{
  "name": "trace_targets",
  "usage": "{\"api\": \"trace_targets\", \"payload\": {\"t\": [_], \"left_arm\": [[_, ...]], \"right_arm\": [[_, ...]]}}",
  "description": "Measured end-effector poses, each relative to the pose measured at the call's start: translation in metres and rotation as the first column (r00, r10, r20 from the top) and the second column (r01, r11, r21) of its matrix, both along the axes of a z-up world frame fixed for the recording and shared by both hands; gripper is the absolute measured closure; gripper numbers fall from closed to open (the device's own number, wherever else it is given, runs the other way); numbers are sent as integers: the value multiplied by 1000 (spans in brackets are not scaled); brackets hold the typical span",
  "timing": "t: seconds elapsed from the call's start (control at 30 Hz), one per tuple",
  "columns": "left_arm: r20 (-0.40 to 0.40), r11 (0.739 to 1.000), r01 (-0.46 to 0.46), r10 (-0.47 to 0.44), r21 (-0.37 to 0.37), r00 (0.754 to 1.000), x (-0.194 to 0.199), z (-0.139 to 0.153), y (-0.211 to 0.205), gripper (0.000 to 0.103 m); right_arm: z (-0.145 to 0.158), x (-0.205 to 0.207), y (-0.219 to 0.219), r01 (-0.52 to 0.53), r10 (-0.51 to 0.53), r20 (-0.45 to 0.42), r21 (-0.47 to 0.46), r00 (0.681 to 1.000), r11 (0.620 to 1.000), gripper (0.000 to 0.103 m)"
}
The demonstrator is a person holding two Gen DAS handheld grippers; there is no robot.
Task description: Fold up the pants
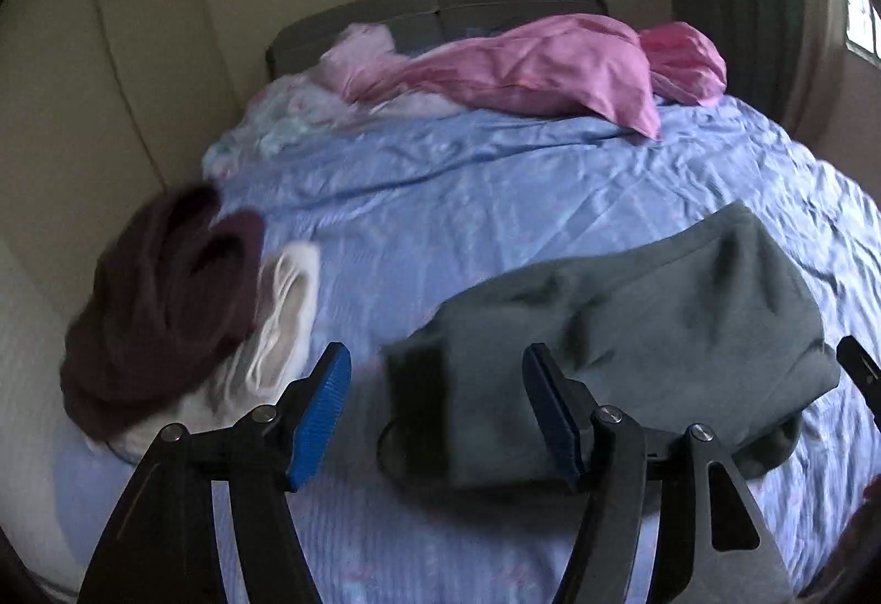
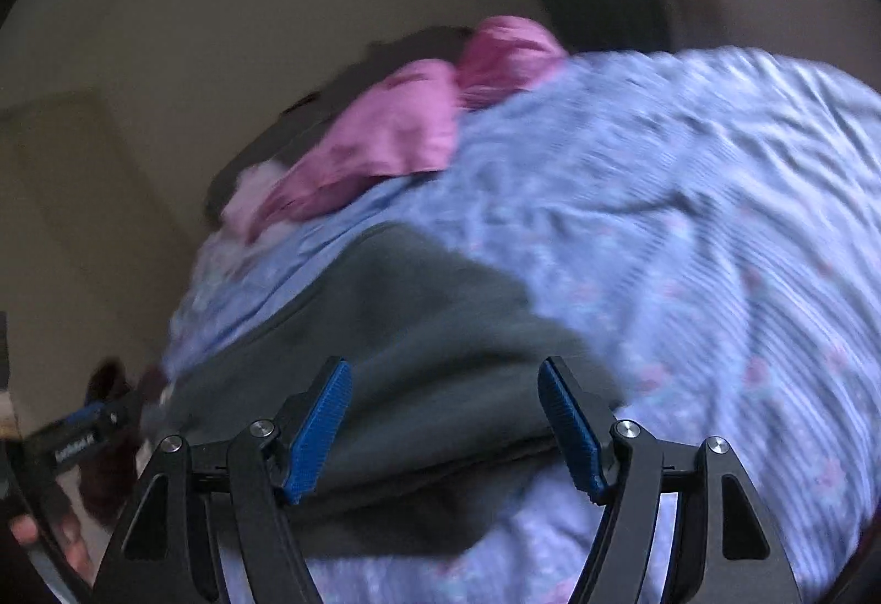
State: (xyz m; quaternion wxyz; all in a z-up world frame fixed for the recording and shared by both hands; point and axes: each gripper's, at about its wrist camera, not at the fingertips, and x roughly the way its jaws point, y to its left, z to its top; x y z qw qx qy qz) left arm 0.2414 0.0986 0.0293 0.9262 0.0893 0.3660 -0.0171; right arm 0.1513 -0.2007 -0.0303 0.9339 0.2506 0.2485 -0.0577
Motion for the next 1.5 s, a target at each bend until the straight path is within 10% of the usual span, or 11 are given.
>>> {"api": "trace_targets", "payload": {"t": [0.2, 0.57, 0.73, 0.8, 0.97, 1.1, 1.5], "left_arm": [[19, 999, -43, 43, -29, 999, -5, -15, 20, 39], [63, 981, 44, -33, -187, 997, -17, -13, 11, 28], [71, 985, 86, -76, -148, 995, -14, -22, -5, 21], [54, 980, 38, -28, -195, 998, -7, -29, 0, 20], [15, 938, 10, -5, -348, 1000, -1, -38, 0, 20], [4, 964, -19, 21, -264, 1000, -2, -51, -17, 14], [-109, 887, -164, 129, -432, 986, 2, -89, 17, 13]], "right_arm": [[-1, 21, 49, -186, 185, -19, -122, 983, 975, 33], [-9, 20, 146, -586, 585, -84, -244, 807, 773, 29], [10, -4, 107, -397, 410, -7, -270, 912, 877, 26], [22, -8, 69, -202, 228, 60, -286, 972, 937, 4], [12, 9, -15, 113, -111, 22, -99, 994, 989, 0], [-11, 21, -38, 129, -128, -35, 18, 991, 991, 0], [-82, 44, -36, 62, -30, -155, 206, 988, 977, 0]]}}
